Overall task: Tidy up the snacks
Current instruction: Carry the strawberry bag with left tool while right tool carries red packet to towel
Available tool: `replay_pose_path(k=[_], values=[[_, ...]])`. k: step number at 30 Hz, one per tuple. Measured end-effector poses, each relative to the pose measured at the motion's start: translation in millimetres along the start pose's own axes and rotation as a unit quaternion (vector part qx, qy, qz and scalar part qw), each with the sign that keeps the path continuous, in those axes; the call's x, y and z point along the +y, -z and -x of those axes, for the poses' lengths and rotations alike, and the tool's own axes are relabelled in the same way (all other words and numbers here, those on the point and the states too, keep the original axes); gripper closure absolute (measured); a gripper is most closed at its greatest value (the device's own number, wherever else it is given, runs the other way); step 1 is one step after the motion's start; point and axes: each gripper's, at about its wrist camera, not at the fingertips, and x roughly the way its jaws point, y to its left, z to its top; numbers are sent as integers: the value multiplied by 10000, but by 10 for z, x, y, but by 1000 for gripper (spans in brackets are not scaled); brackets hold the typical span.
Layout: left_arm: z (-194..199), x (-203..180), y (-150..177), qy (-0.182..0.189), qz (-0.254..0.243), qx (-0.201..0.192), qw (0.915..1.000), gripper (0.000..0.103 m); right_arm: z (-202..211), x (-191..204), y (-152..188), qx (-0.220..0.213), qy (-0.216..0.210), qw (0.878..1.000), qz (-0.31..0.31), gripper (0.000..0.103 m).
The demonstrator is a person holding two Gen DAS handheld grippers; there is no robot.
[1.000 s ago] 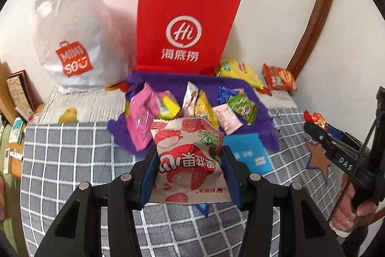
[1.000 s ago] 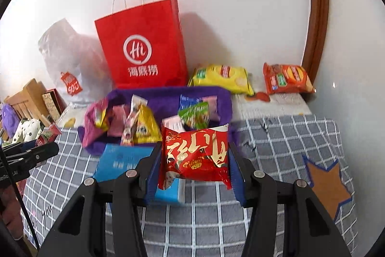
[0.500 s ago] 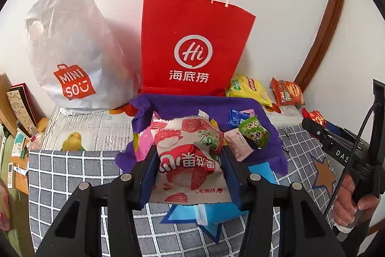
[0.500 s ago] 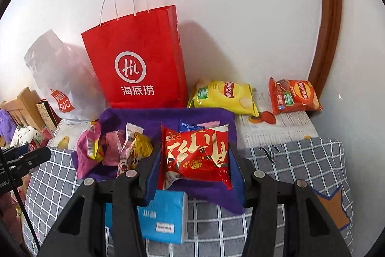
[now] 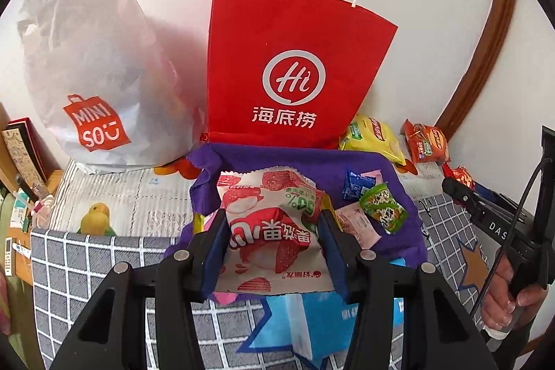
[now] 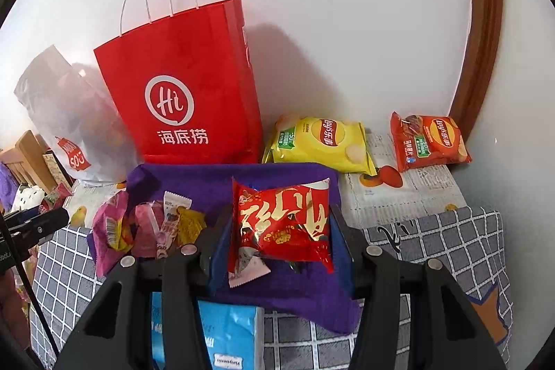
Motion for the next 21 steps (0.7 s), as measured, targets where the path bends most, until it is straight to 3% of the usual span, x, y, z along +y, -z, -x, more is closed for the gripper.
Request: replay_pose_path(k=[11, 21], values=[[-388, -85, -208, 140, -35, 64, 9999, 54, -512, 49, -161, 269, -314, 9991, -44, 52], [-768, -144, -317, 191, -61, 213, 9996, 54, -961, 320, -76, 608, -640, 9950, 460, 50]])
